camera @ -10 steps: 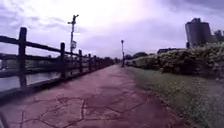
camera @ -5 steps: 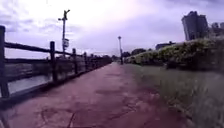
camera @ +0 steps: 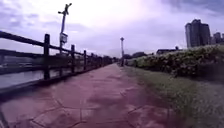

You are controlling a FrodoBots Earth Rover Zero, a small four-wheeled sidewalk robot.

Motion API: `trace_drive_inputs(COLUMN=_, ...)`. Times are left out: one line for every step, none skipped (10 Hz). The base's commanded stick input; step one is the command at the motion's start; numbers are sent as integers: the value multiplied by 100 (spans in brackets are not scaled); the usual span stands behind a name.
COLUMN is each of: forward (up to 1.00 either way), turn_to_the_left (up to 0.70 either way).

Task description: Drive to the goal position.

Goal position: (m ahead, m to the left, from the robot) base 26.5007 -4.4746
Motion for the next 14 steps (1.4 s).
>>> trace_drive_inputs(forward=100, turn_to_the_left=0)
trace_drive_inputs(forward=100, turn_to_the_left=0)
trace_drive_inputs(forward=100, turn_to_the_left=0)
trace_drive_inputs(forward=100, turn_to_the_left=0)
trace_drive_inputs(forward=100, turn_to_the_left=0)
trace_drive_inputs(forward=100, turn_to_the_left=0)
trace_drive_inputs(forward=100, turn_to_the_left=0)
trace_drive_inputs(forward=100, turn_to_the_left=0)
trace_drive_inputs(forward=100, turn_to_the_left=0)
trace_drive_inputs(forward=100, turn_to_the_left=0)
trace_drive_inputs(forward=100, turn_to_the_left=0)
trace_drive_inputs(forward=100, turn_to_the_left=0)
trace_drive_inputs(forward=100, turn_to_the_left=0)
trace_drive_inputs(forward=100, turn_to_the_left=0)
